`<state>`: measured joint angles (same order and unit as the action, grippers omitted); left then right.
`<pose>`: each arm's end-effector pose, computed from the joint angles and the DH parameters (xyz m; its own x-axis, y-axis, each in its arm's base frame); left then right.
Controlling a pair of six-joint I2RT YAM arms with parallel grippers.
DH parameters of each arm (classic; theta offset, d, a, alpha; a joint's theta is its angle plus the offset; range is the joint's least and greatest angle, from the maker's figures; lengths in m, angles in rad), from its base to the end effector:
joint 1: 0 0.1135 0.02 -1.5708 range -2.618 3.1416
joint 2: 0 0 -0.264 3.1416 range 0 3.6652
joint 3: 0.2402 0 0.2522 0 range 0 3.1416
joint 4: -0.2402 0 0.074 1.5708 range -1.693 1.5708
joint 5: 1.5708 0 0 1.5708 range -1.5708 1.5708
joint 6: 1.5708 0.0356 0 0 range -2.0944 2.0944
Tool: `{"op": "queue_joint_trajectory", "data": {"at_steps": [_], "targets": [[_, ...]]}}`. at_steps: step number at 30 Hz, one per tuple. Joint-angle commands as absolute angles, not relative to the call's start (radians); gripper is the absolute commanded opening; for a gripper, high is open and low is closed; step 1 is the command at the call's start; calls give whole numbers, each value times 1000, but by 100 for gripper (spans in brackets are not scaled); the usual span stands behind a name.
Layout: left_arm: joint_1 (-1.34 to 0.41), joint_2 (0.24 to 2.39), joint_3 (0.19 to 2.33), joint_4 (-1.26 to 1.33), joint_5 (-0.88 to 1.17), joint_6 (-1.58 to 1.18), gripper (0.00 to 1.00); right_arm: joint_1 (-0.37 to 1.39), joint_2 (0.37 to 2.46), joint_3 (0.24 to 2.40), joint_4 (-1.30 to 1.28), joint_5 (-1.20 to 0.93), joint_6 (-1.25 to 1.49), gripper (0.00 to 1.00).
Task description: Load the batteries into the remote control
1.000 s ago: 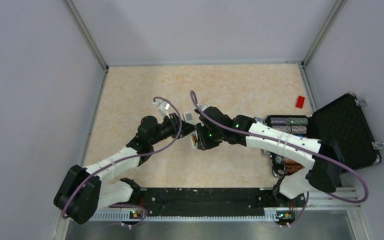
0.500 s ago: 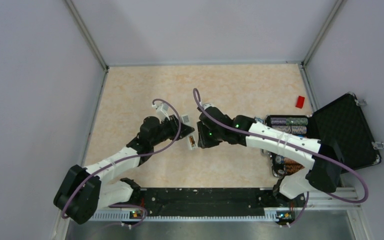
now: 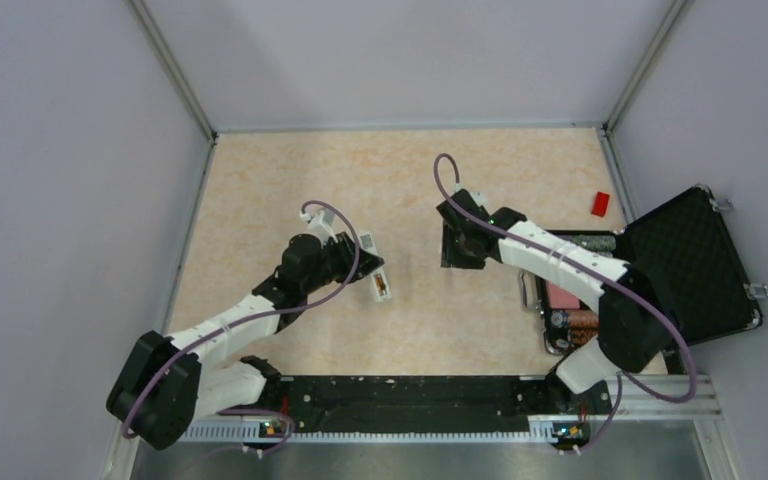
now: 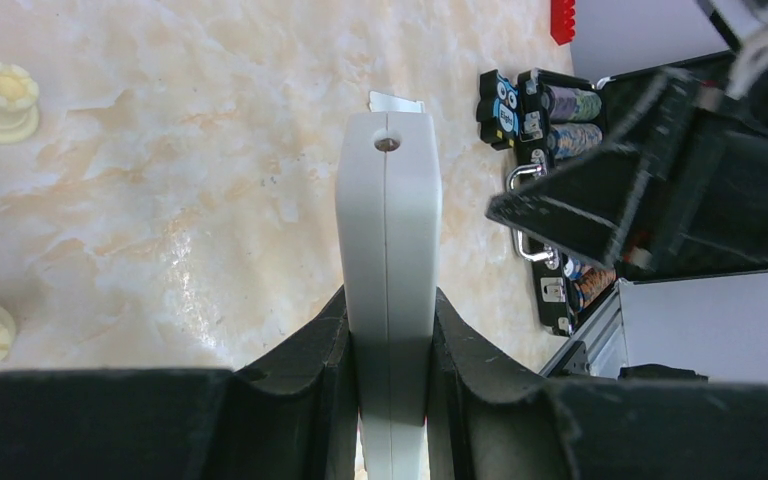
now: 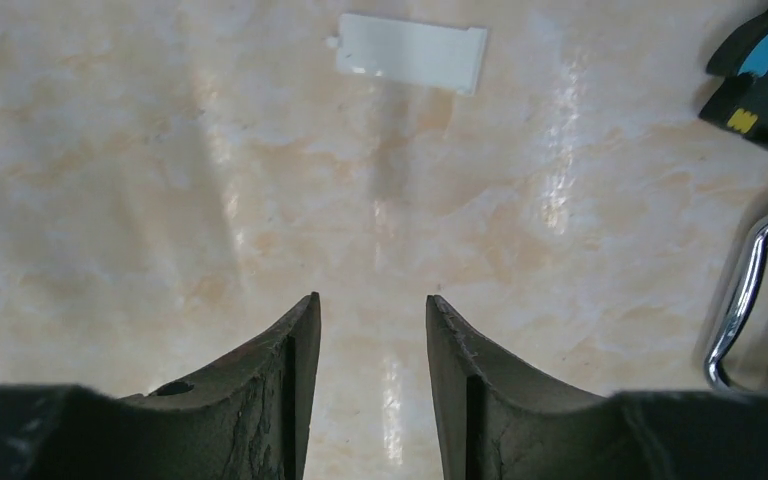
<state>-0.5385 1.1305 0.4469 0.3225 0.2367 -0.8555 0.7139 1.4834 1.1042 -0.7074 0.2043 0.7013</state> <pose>0.1991 -0.1287 0.2058 -0.7174 -0.4262 -0.5510 0.2215 0.6103 -0.7605 0.2295 0.1893 0.2452 -0.8787 0.0747 -0.4715 -0.0037 0.9866 0.1632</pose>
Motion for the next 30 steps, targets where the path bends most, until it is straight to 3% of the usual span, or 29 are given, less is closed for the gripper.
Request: {"op": "queue_joint_trajectory", "data": {"at_steps": [1,11,20,30], "targets": [[-541,1086,448,349,222,-860,0,629,1621,1195,-705,260,625,42],[-542,1123,408,417,252,-940,0,542,1815,1305,-686,289,577,37],[-608,1257,359,521,135,-1198,0,536,1814,1287,-607,206,541,38],[-721,1441,369,696,-6,-1279,4,536,1778,1232,-580,182,586,38]]}}
